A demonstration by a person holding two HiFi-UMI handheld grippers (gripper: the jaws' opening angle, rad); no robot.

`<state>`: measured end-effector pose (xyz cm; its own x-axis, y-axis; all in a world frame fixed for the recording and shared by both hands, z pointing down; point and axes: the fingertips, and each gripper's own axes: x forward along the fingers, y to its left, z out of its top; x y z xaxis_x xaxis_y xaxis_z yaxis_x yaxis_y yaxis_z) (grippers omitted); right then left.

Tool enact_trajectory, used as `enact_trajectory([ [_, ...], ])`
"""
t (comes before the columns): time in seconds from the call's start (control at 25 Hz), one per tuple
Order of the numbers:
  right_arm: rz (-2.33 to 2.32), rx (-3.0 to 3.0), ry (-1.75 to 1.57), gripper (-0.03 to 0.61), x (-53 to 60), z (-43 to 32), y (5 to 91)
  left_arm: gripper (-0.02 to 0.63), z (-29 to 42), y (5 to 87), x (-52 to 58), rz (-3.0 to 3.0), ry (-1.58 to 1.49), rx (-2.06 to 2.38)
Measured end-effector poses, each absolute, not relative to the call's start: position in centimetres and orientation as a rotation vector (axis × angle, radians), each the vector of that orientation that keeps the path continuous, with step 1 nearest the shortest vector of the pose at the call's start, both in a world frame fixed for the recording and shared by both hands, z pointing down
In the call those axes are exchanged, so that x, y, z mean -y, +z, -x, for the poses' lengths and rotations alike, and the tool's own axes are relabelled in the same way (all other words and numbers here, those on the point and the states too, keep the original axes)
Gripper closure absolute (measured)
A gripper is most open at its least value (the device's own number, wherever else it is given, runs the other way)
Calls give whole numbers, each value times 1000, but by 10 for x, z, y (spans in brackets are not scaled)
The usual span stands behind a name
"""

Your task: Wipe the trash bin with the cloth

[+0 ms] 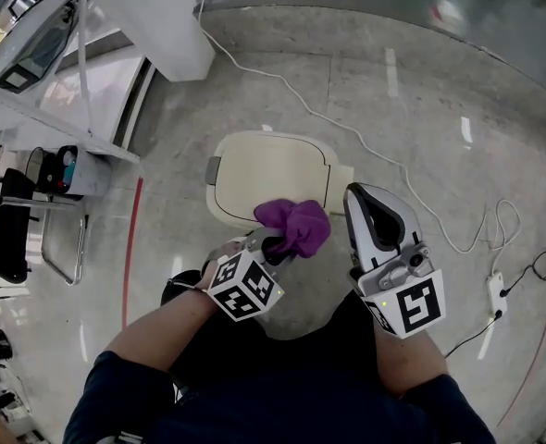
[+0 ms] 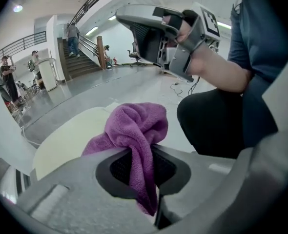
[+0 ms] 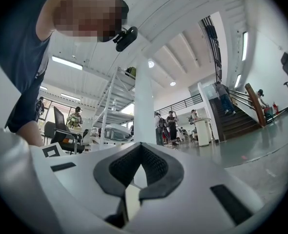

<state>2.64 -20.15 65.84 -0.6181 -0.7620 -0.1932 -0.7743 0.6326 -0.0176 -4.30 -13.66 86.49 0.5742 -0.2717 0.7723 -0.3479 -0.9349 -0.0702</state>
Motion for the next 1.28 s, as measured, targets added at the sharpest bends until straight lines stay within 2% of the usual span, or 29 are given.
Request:
enact_trajectory([
  [0.24,1302,-2664,95,569,204,-35,662,569,16,864,129,-2756,1259,465],
  [0.64,1345,-2707,26,569,205,-19,659,569,48,795,170,-2757,953,681],
  [1.0,1436,-2791,-135,569,189,-37,588,569,67,668,199,-2648,656,823],
  [1.28,1423,-2839,-146,569,171,-33,468,569,64,521,186,-2652,564,837],
])
